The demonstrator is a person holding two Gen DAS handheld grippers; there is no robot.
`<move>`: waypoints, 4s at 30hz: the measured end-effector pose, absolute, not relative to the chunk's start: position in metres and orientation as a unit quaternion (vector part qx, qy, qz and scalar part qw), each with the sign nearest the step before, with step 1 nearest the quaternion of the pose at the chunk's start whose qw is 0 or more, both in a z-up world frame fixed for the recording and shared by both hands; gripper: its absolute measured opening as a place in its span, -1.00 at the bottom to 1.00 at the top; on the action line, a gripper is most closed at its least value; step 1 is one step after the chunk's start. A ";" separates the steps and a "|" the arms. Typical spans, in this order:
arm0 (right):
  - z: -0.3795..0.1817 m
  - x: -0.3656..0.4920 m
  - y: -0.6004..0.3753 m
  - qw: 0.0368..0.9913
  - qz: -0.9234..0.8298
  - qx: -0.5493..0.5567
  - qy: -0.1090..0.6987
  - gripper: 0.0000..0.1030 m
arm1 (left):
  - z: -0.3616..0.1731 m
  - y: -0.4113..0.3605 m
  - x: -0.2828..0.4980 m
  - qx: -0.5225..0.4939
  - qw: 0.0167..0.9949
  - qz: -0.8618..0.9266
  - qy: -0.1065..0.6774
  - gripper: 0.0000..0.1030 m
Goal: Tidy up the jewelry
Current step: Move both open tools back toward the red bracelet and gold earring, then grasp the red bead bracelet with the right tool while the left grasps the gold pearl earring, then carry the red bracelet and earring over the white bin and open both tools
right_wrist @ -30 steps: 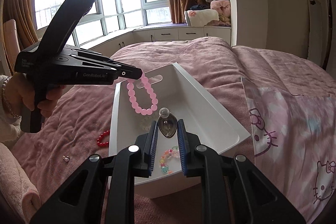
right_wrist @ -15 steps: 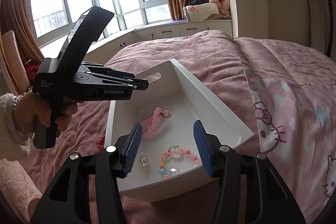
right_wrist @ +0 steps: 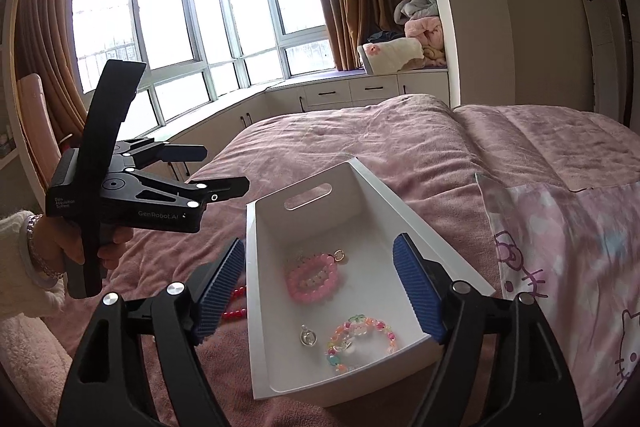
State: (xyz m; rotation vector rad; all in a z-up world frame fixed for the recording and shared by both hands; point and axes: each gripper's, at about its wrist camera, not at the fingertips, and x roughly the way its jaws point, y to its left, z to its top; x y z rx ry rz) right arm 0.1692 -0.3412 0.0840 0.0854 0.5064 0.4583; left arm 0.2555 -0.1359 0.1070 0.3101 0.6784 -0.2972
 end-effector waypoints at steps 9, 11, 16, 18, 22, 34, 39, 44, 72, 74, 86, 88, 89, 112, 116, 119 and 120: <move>0.113 0.159 -0.290 0.944 0.253 0.016 0.213 0.71 | 0.119 -0.072 0.220 0.125 0.934 -0.122 0.313 0.84; 0.118 0.156 -0.278 0.944 0.257 0.008 0.206 0.76 | 0.123 -0.058 0.213 0.120 0.938 -0.113 0.304 0.87; 0.123 0.151 -0.250 0.943 0.267 -0.012 0.199 0.81 | 0.129 -0.029 0.189 0.114 0.949 -0.096 0.277 0.93; 0.124 0.149 -0.238 0.942 0.270 -0.026 0.197 0.83 | 0.127 -0.017 0.181 0.107 0.950 -0.095 0.276 0.93; 0.122 0.146 -0.215 0.939 0.276 -0.054 0.198 0.85 | 0.117 0.005 0.166 0.090 0.952 -0.087 0.279 0.93; 0.094 0.146 -0.145 0.920 0.296 -0.124 0.227 0.85 | 0.063 0.065 0.146 0.060 0.944 -0.063 0.319 0.93; 0.077 0.152 -0.123 0.911 0.302 -0.127 0.252 0.85 | 0.040 0.080 0.141 0.045 0.939 -0.070 0.334 0.93; 0.058 0.158 -0.105 0.900 0.302 -0.145 0.278 0.85 | 0.016 0.085 0.132 0.044 0.932 -0.097 0.347 0.93; -0.066 0.196 -0.114 0.876 0.264 -0.147 0.375 0.65 | -0.088 0.023 0.123 0.096 0.867 -0.258 0.415 0.33; -0.069 0.202 -0.113 0.876 0.264 -0.149 0.375 0.42 | -0.088 0.025 0.123 0.094 0.870 -0.261 0.408 0.23; -0.102 0.231 -0.103 0.817 0.283 -0.138 0.483 0.31 | -0.087 0.028 0.123 0.089 0.866 -0.272 0.410 0.18; -0.099 0.231 -0.101 0.818 0.278 -0.142 0.484 0.28 | -0.087 0.029 0.124 0.084 0.867 -0.276 0.406 0.18; -0.099 0.230 -0.100 0.820 0.275 -0.143 0.481 0.21 | -0.087 0.030 0.123 0.081 0.868 -0.277 0.404 0.15; -0.048 0.182 -0.131 0.841 0.321 -0.010 0.435 -0.80 | -0.077 0.049 0.124 0.036 0.880 -0.283 0.381 -0.57; -0.028 0.181 -0.142 0.829 0.350 0.086 0.428 -0.80 | -0.069 0.057 0.125 0.025 0.889 -0.272 0.368 -0.56; -0.013 0.177 -0.151 0.824 0.363 0.124 0.417 -0.80 | -0.062 0.064 0.125 0.014 0.896 -0.261 0.359 -0.57; -0.007 0.176 -0.154 0.822 0.367 0.137 0.412 -0.80 | -0.059 0.067 0.124 0.013 0.899 -0.255 0.356 -0.57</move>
